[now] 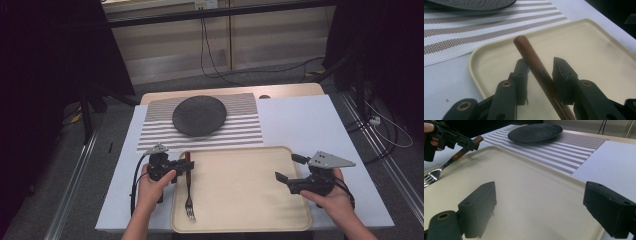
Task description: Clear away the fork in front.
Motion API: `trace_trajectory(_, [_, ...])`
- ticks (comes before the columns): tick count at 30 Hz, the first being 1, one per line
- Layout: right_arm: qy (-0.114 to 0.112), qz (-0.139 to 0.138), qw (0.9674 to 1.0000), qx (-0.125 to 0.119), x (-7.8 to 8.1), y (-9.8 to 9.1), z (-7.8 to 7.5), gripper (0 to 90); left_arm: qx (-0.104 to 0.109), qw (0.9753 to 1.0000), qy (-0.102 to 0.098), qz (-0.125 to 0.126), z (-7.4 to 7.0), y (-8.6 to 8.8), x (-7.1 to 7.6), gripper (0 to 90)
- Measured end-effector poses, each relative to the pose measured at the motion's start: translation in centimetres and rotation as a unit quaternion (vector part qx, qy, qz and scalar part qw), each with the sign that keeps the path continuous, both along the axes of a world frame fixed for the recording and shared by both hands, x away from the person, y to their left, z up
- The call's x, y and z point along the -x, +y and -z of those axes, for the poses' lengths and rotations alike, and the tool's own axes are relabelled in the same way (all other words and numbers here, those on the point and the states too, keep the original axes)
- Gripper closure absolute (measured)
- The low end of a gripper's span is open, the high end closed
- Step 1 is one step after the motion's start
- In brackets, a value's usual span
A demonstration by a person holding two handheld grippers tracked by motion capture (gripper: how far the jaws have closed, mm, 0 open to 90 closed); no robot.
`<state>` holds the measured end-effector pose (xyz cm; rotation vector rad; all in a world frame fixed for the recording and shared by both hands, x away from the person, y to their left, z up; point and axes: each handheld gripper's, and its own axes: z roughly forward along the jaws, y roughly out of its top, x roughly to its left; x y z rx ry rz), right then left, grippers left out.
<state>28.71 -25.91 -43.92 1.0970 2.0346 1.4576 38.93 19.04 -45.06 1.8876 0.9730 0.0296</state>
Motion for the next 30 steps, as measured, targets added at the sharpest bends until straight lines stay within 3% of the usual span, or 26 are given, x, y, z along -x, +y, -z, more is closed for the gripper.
trace_trajectory(30, [-0.001, -0.001, 1.0000, 0.002, 0.2, -0.3, 0.2, 11.3, -0.010, 0.9998, 0.009, -0.017, 1.1, 0.2, 0.0, 63.2])
